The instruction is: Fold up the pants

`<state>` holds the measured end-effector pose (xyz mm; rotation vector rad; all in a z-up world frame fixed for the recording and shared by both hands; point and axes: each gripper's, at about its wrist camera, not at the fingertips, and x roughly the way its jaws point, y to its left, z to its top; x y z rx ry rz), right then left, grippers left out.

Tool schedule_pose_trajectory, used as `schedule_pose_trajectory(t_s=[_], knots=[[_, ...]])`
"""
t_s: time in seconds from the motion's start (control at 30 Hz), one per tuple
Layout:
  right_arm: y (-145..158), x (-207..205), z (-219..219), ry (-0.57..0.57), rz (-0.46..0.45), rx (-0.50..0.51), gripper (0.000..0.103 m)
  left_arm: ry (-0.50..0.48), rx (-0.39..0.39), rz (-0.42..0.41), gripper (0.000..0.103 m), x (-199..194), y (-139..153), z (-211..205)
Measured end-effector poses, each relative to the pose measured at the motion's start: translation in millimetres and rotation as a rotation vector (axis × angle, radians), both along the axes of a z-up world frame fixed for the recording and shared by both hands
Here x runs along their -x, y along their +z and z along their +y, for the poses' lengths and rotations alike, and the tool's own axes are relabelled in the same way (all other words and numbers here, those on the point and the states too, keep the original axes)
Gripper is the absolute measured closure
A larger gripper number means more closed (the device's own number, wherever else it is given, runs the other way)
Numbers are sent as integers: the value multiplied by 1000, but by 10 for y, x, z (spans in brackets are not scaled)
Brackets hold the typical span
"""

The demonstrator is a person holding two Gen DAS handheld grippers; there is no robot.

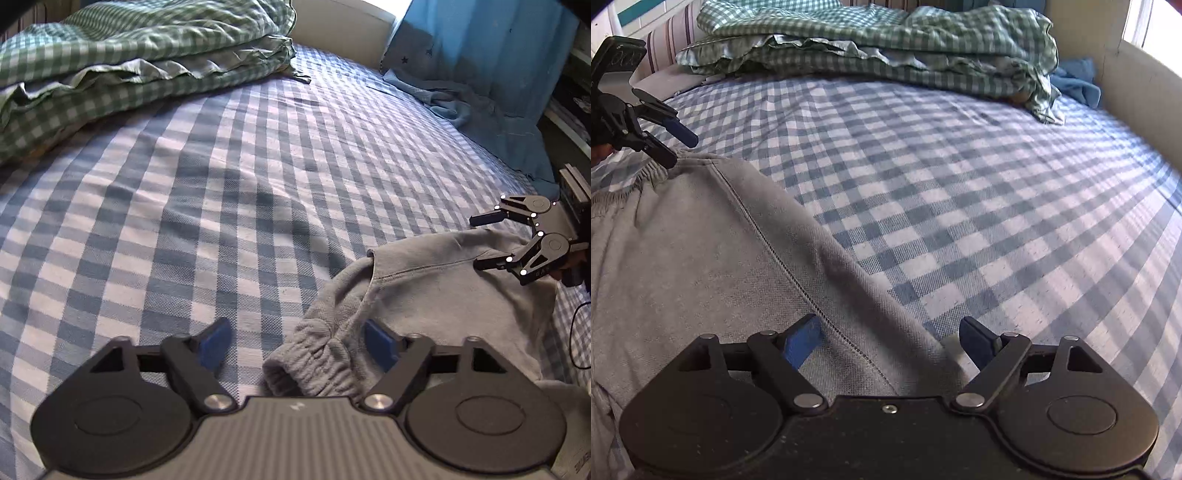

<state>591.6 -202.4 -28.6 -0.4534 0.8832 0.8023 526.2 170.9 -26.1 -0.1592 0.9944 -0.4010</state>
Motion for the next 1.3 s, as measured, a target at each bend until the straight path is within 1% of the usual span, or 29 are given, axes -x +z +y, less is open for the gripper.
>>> schedule_pose_trajectory(t_s=[0.03,0.07,0.13,0.17,0.2,0.23,0.27,0.3,0.33,0.37,0.43,0.5,0.57,0.7,0.73,0.8,0.87,0.97,1.07,1.17,1.3], knots=[[5,7,5,1,-4,-9,21,-9,14,8,40,-10,-6,-6],[16,17,11,5,-8,-22,25,-21,25,14,47,-25,-8,-24],[37,35,45,15,-17,-35,30,-47,27,15,48,-50,-7,-80],[38,43,65,20,-23,-35,34,-59,18,21,52,-66,-15,-120],[35,30,102,19,-25,-33,38,-61,-3,33,61,-83,-31,-151],[25,25,127,18,-21,-36,51,-59,-18,53,63,-101,-51,-169],[22,33,151,22,-23,-36,61,-51,-15,64,69,-104,-55,-171],[26,37,180,27,-27,-32,67,-43,-8,70,76,-98,-39,-178],[33,46,197,32,-18,-34,80,-38,-17,64,77,-81,-15,-197],[44,71,207,27,-26,-27,90,-33,-32,53,80,-55,12,-221],[84,166,216,19,-63,-12,95,-23,-56,25,82,17,80,-268],[173,339,201,8,-127,-12,96,-29,-84,-32,83,126,195,-317],[304,562,177,-20,-213,-14,96,-49,-98,-115,84,285,348,-346],[634,1118,127,-99,-371,-10,97,-133,-92,-290,83,685,679,-362],[720,1308,112,-108,-420,-4,97,-155,-85,-317,83,776,741,-350],[840,1624,68,-120,-475,-11,97,-174,-56,-340,83,947,858,-344],[948,1955,29,-129,-535,-11,97,-178,-21,-334,83,1076,924,-324],[1032,2353,26,-130,-580,11,97,-200,-2,-346,83,1289,998,-319],[1069,2689,35,-139,-606,42,98,-223,-4,-375,83,1522,1047,-322],[1105,2988,39,-162,-635,39,99,-244,-58,-449,83,1771,1081,-383],[1130,3534,89,-174,-711,54,101,-312,-176,-593,82,2164,1099,-450]])
